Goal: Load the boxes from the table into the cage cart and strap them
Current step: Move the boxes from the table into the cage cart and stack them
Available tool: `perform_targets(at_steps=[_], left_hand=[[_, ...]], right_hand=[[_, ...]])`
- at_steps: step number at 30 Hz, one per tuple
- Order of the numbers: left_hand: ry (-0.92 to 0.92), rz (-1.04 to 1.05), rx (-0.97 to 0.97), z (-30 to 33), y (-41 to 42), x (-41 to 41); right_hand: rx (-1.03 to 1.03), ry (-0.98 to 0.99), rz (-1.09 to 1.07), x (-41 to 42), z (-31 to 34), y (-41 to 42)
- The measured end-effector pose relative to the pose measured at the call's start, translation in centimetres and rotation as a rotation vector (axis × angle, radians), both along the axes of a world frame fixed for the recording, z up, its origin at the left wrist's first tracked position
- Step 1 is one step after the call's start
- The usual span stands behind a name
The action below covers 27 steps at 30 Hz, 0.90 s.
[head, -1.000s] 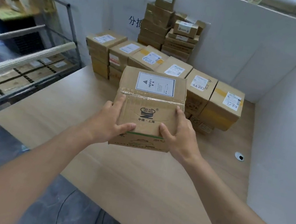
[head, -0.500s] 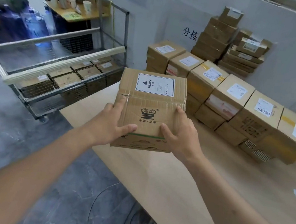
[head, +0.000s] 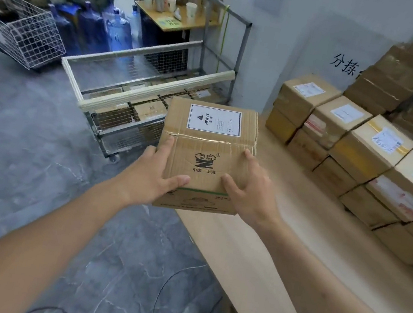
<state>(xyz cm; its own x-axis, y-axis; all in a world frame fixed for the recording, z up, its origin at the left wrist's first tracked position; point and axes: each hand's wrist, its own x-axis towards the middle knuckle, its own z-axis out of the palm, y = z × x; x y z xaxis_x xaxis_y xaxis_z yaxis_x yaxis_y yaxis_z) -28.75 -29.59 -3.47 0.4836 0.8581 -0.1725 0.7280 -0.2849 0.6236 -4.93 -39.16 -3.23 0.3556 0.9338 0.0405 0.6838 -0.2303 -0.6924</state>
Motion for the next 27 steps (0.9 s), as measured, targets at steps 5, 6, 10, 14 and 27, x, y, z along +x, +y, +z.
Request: perform_targets(at_steps=[5,6,10,14,27], left_hand=[[0.013,0.097,-0.004,-0.9,4.2,-2.5],[0.021,0.124,-0.002,-0.9,5.2,-2.8],[0.029,0.22,-0.003,-1.2,8.5,-4.2],[0.03,0.303,-0.03,-1.3,11.4,-5.8],[-0.016,0.411,-0.078,-2.7,24.5,-15.0]], right_hand=[[-0.017,0.025,0.097,-1.4,-1.2,6.4],[-0.026,0.03,0.119,-1.6,-1.5,7.9],[-0.041,0.032,0.201,-2.6,-2.2,13.6],[-0.051,0.009,0.294,-4.2,-2.4,18.8],[-0.099,0.01,0.363,-13.9,-3.9,34.7]])
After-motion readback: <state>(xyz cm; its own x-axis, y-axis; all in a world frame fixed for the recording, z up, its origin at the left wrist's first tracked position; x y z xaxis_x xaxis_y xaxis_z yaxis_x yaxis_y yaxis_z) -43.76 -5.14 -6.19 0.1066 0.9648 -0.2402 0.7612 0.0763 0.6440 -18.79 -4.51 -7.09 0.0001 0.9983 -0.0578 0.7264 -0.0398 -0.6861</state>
